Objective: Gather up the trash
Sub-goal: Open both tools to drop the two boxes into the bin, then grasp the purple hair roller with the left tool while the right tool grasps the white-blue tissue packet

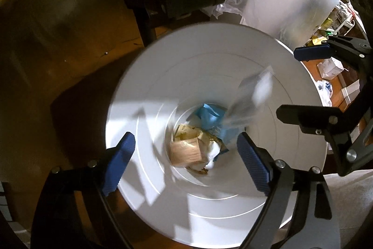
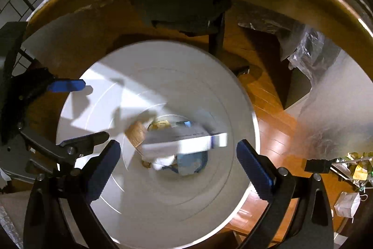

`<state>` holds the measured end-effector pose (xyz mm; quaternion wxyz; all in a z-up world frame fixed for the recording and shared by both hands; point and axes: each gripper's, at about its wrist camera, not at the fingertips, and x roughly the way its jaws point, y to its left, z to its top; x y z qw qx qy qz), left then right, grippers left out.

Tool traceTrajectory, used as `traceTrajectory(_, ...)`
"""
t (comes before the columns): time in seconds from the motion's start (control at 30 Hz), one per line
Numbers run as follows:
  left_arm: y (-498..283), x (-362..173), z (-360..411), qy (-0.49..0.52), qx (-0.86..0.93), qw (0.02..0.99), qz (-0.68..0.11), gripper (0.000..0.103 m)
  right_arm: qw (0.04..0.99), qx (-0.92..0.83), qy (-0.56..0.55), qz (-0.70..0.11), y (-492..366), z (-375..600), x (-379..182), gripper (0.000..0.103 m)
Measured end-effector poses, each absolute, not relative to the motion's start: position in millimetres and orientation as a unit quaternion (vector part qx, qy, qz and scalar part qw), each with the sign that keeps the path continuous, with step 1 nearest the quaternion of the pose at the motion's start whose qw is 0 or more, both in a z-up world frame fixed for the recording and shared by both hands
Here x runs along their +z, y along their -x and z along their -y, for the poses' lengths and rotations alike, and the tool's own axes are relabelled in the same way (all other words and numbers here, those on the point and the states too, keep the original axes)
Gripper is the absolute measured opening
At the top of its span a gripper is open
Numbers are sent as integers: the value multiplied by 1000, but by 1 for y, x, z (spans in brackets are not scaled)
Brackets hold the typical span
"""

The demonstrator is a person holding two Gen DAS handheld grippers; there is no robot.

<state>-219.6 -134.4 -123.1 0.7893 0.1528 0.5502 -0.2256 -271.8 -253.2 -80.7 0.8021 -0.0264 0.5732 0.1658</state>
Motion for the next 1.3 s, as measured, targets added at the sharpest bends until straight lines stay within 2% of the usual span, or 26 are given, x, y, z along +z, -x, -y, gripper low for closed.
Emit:
traceTrajectory(0.37,239,-72,117,-141,-228,816,-512,90,830,176,18,-528,287,271,-27,98)
traceTrajectory(0.5,252,-22,109,-129,-244,843,-462,90,856,191,11,-481,294,279,19,98)
traceTrajectory(0.6,252,16,100,-121,-239,871,-412,100,873,191,15,-448,288,281,46,98)
traceTrajectory(0.73,235,51,85,-134,-212,900,-356,101,892,192,25,-408,263,276,73,98)
traceTrajectory(0.93,175,50,65,-146,-167,911,-348,101,904,146,57,-397,207,269,77,98)
traceTrajectory(1.3,91,22,65,-134,-192,895,-380,101,890,134,-56,-432,110,271,60,98)
